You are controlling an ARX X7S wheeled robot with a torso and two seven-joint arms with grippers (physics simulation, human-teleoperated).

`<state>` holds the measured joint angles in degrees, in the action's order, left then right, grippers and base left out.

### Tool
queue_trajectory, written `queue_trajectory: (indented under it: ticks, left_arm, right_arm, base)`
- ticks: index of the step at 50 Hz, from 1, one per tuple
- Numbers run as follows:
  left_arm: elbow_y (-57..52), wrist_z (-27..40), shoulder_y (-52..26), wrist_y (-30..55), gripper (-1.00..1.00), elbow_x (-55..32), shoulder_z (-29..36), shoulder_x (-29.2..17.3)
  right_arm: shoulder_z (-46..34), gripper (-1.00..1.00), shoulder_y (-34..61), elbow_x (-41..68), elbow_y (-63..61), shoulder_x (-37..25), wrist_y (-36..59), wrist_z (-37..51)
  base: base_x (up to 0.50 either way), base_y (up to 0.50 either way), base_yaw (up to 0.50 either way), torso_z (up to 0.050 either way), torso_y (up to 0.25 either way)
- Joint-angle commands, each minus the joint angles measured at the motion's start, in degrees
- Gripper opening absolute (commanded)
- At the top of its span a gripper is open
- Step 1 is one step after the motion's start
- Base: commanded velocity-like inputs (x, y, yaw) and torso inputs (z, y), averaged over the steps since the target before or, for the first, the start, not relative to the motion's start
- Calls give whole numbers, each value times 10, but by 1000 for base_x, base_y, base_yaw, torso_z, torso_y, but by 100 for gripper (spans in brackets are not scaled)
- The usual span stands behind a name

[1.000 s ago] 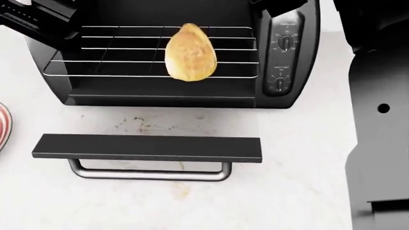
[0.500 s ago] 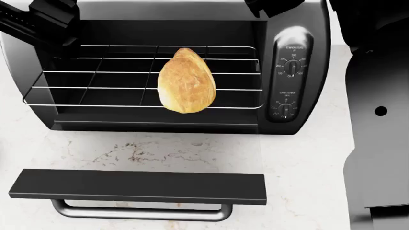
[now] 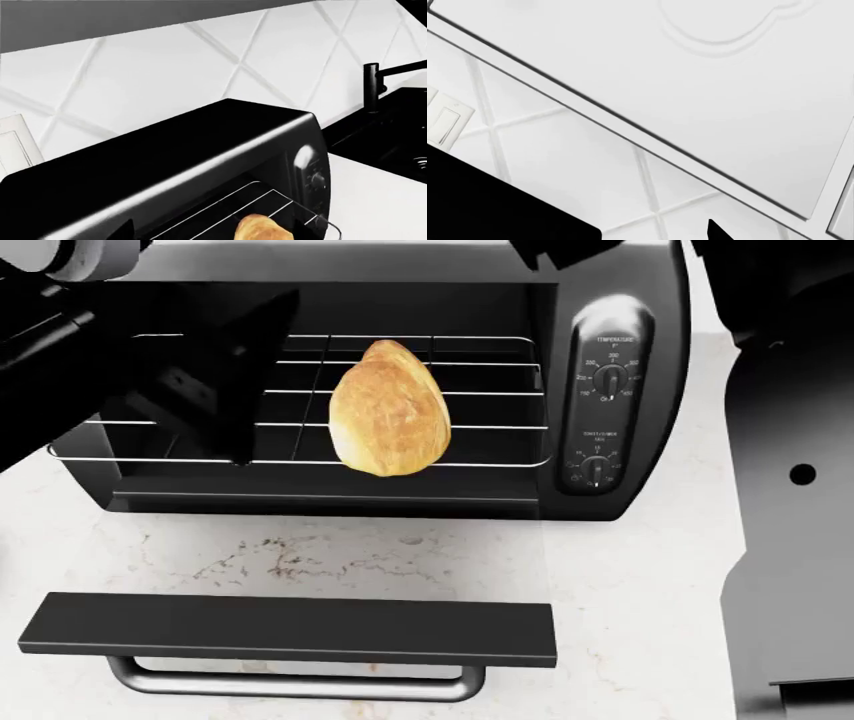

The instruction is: Pick the bread from the rack and place it on the plate on the counter.

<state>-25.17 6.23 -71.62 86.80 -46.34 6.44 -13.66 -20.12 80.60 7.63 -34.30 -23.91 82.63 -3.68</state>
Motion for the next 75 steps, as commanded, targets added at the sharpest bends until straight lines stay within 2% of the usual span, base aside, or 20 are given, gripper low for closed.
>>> queue_trajectory:
  ticks: [1,9,10,21,33,51,75]
  left_arm:
    - [61,-38,13,-3,100,-42,-47,20]
    - [143,-70,-16,-20,100,-33,-15,-3]
    - [159,-65,-19,-10,100,-45,-39,8]
    - [213,-95,-31,-38,100,-38,18,4]
    - [227,-101,-23,-48,100,-49,37,5]
    - [304,-141,-41,-105,100,-16,112,12]
    - [359,-168,-60,-137,100,0,163,23]
  right_arm:
    - [10,100,7,-8,0,11,3,-10]
    - [7,100,15,-6,-4,11,10,-12]
    - [6,100,16,-6,-3,12,10,-12]
    - [7,100,21,-4,-2,11,10,-11]
    - [10,100,16,-3,-4,11,10,-9]
    - [15,100,7,0,-11,9,11,-6]
    - [17,100,3,3,-13,8,9,-2]
  base:
    - [0,0,0,0,0]
    - [0,0,0,0,0]
    - [0,0,0,0,0]
    - [0,0,0,0,0]
    - [0,0,0,0,0]
    - [0,0,0,0,0]
    - [0,0,0,0,0]
